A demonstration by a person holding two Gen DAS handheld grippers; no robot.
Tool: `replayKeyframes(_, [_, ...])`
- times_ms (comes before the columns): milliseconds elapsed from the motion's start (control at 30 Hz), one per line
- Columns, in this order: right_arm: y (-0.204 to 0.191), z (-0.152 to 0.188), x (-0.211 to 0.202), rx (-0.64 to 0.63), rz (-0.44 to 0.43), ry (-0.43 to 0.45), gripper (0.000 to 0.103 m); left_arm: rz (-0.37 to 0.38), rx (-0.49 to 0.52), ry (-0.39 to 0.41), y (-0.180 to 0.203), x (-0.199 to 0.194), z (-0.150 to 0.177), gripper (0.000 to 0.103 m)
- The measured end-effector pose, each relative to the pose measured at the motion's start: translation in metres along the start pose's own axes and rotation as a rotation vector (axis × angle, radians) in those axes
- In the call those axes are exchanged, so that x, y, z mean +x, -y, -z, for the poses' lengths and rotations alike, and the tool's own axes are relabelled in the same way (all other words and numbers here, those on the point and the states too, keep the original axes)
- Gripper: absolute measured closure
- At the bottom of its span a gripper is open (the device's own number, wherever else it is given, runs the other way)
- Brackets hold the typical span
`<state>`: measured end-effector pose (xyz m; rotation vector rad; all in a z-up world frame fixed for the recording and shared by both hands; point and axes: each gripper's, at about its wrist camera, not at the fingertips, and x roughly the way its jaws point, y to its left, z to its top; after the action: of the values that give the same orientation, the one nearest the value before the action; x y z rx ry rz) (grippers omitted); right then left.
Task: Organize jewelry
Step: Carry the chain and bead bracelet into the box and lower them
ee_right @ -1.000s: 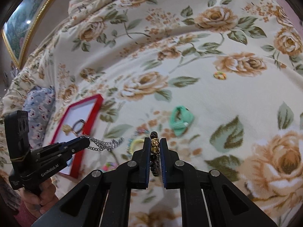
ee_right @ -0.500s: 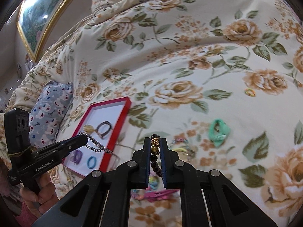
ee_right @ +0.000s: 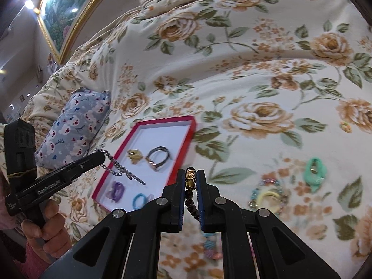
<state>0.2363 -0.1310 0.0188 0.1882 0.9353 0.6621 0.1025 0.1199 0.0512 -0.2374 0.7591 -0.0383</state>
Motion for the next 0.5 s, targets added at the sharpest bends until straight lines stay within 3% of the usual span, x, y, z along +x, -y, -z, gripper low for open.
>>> replayKeyframes(500, [-0.071, -0.004, 0.071, -0.080, -0.144, -0.082, 0.094, -0.079, -0.074, -0.037, -0.041, 0.026, -0.009, 0.092])
